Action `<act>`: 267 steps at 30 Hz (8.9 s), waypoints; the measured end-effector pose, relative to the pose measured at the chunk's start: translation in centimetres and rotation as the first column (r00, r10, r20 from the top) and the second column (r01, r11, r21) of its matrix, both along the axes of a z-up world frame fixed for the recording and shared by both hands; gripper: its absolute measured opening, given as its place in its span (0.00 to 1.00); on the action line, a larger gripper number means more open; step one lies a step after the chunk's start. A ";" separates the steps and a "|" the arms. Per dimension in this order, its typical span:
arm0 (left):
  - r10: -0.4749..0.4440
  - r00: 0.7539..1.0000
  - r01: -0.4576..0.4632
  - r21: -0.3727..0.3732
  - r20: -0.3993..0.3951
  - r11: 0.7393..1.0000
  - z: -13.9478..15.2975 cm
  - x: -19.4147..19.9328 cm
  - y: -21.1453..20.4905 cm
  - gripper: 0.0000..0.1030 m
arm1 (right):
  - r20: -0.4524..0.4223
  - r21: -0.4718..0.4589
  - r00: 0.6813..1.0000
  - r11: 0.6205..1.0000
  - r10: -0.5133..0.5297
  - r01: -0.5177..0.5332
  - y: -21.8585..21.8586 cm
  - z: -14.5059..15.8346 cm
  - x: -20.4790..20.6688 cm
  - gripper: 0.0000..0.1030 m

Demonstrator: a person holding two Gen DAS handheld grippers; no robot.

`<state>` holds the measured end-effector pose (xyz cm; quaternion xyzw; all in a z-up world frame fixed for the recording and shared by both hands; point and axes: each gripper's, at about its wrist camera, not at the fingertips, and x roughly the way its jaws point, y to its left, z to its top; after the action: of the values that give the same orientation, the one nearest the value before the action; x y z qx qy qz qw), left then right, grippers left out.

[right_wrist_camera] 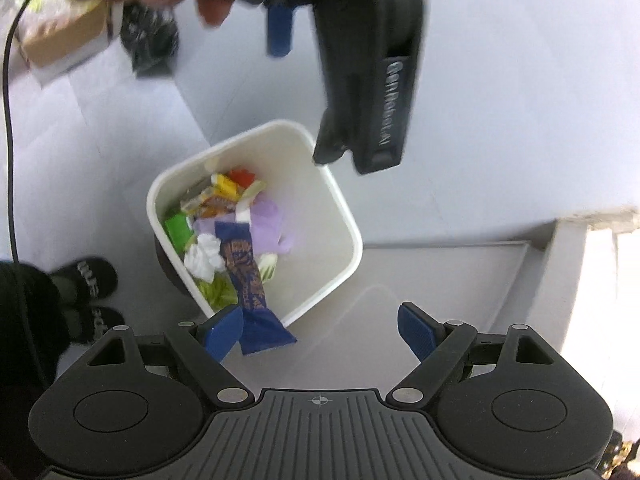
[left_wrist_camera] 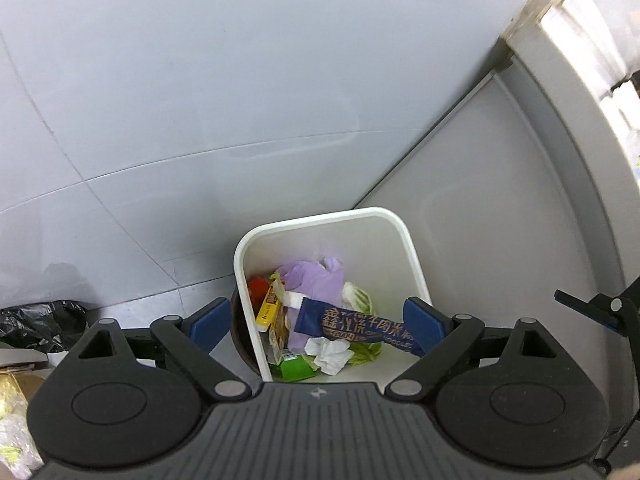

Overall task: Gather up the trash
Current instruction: 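Move both grippers back from the bin to the counter, then grasp the clear plastic tray with the right gripper while the left gripper grasps a clear plastic piece, then lift the clear plastic tray and plastic piece with both grippers toward the bin, then open both grippers to drop the clear tray and plastic piece into the bin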

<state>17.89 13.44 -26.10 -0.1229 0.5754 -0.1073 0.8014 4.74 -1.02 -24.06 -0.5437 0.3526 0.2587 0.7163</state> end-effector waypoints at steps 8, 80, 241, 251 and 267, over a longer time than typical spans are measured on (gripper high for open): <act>0.062 0.997 -0.061 -0.027 0.040 0.998 2.8 -1.4 1.0 0.91 | 0.024 0.198 0.999 0.980 -0.032 0.027 -1.4 5.1 -1.3 0.84; -0.776 0.474 0.710 0.340 0.416 0.617 15.6 16.1 -43.3 0.70 | -0.507 0.791 0.356 -0.259 -0.785 0.554 -49.9 10.3 25.7 0.98; -0.366 0.930 0.367 0.098 -0.030 0.925 -7.4 3.1 -5.2 0.47 | -0.346 0.551 0.809 0.596 -0.475 0.585 -1.2 -12.5 5.8 0.82; -0.365 0.931 0.365 0.081 -0.016 0.927 -6.6 2.5 -5.2 0.77 | -0.358 0.547 0.807 0.594 -0.470 0.589 -0.9 -12.3 6.6 0.93; -0.339 0.940 0.333 0.100 0.051 0.938 -1.1 0.4 -4.7 0.84 | -0.303 0.598 0.856 0.616 -0.418 0.513 -0.8 -6.5 3.9 0.93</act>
<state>18.31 8.76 -27.21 0.0167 0.5649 -0.2205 0.7950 8.60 -1.84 -30.54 -0.1258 0.4141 0.2067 0.8775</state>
